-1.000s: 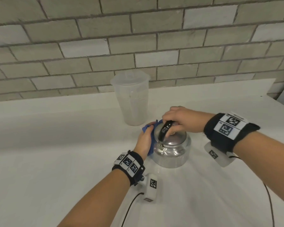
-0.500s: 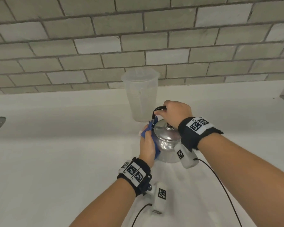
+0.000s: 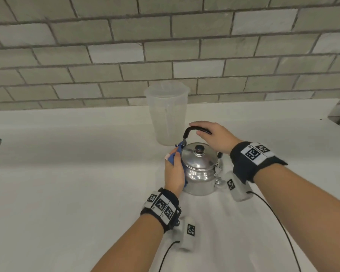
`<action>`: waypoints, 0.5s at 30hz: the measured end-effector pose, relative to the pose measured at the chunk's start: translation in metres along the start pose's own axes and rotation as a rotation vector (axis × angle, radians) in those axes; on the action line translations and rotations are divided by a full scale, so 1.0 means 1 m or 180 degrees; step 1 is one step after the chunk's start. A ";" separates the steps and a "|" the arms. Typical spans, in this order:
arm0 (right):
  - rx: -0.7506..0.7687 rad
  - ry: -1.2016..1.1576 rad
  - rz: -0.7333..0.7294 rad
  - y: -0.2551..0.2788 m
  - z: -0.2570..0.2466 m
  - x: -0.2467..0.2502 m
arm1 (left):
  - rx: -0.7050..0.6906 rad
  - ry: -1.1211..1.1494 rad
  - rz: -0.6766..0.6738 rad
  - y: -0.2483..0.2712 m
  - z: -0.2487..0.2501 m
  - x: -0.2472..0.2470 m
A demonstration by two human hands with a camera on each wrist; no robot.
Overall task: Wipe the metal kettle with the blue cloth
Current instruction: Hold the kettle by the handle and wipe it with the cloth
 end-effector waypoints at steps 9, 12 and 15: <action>-0.1209 -0.0799 0.0176 0.028 0.011 -0.013 | -0.0284 0.0108 0.0304 0.033 -0.026 0.004; -0.0807 -0.0747 -0.0322 0.032 -0.015 0.008 | -0.0286 0.0118 0.0284 0.030 -0.024 0.007; -0.0197 0.0071 -0.1208 0.033 -0.044 0.028 | -0.0214 0.0095 0.0229 0.027 -0.021 0.010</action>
Point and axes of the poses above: each hand's wrist, its own y-axis away from the middle knuckle, its own x-axis out of the back of the hand, z = x × y, the point moved 1 cm from there along -y, towards the middle knuckle, and after that the axes turned 8 degrees about y, right-handed, at the moved point
